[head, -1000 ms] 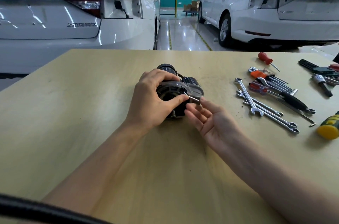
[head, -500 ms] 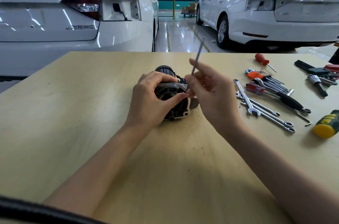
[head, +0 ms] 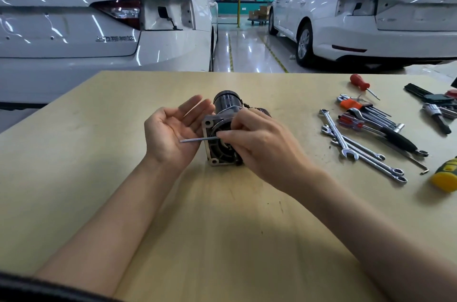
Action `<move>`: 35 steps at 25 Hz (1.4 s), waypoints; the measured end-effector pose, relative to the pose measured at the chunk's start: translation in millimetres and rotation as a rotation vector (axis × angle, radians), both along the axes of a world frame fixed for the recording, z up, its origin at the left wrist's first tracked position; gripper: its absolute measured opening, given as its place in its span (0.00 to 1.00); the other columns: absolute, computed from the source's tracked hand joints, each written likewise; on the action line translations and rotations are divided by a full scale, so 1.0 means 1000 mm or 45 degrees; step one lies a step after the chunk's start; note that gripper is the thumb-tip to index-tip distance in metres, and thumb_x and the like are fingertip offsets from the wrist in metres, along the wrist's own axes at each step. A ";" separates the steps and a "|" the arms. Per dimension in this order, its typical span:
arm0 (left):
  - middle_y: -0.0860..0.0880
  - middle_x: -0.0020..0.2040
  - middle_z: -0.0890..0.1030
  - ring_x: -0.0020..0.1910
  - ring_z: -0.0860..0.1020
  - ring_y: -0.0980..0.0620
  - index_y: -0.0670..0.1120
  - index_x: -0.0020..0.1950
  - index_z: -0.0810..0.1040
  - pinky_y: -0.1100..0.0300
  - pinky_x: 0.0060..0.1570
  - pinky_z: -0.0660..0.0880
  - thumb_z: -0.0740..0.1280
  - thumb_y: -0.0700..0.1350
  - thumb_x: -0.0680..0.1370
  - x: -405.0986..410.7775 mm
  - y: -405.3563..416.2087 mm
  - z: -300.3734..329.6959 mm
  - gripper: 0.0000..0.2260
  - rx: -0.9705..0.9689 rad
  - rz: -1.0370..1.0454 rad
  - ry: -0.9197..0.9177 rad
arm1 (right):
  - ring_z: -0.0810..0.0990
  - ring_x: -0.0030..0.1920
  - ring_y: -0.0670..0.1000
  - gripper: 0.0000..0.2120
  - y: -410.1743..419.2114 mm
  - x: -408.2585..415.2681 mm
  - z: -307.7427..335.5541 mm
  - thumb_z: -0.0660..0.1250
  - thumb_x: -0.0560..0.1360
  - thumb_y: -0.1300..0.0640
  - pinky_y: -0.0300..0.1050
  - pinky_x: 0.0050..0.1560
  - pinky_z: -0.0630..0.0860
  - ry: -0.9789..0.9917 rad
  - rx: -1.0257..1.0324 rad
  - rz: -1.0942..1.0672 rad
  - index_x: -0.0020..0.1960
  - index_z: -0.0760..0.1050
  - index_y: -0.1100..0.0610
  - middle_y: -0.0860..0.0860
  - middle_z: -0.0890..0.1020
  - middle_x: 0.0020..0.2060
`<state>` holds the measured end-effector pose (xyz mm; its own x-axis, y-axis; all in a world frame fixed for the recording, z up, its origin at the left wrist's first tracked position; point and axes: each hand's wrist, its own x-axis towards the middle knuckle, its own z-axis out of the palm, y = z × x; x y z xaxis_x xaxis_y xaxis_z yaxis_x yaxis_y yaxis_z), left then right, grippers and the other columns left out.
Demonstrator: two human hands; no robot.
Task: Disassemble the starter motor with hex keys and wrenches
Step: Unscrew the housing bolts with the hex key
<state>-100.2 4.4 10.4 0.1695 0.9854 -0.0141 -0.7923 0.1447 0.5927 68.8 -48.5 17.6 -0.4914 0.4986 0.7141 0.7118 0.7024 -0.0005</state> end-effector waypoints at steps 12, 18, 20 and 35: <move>0.44 0.44 0.84 0.46 0.81 0.48 0.39 0.48 0.80 0.56 0.55 0.74 0.52 0.40 0.78 0.007 -0.009 0.006 0.16 0.341 0.078 0.477 | 0.73 0.29 0.48 0.07 -0.011 0.023 0.008 0.63 0.78 0.64 0.40 0.33 0.72 1.591 -1.018 0.188 0.45 0.79 0.59 0.49 0.76 0.26; 0.45 0.46 0.84 0.47 0.81 0.54 0.41 0.49 0.82 0.63 0.50 0.76 0.64 0.39 0.71 0.021 -0.025 0.005 0.10 0.732 0.404 1.098 | 0.76 0.25 0.50 0.08 -0.009 0.027 0.004 0.62 0.79 0.64 0.40 0.26 0.74 2.085 -1.179 0.186 0.41 0.74 0.63 0.53 0.76 0.27; 0.50 0.47 0.83 0.47 0.81 0.57 0.44 0.52 0.82 0.66 0.50 0.75 0.69 0.40 0.68 0.029 -0.034 -0.002 0.13 0.980 0.543 1.374 | 0.79 0.26 0.50 0.07 -0.008 0.026 0.000 0.61 0.79 0.65 0.40 0.28 0.77 2.188 -1.237 0.183 0.42 0.73 0.64 0.55 0.78 0.28; 0.68 0.47 0.73 0.50 0.79 0.50 0.45 0.53 0.83 0.52 0.54 0.77 0.79 0.50 0.65 0.039 -0.030 -0.003 0.20 1.079 0.765 1.676 | 0.84 0.32 0.53 0.07 -0.010 0.017 -0.004 0.59 0.80 0.66 0.40 0.33 0.80 2.369 -1.269 0.288 0.43 0.71 0.64 0.57 0.82 0.30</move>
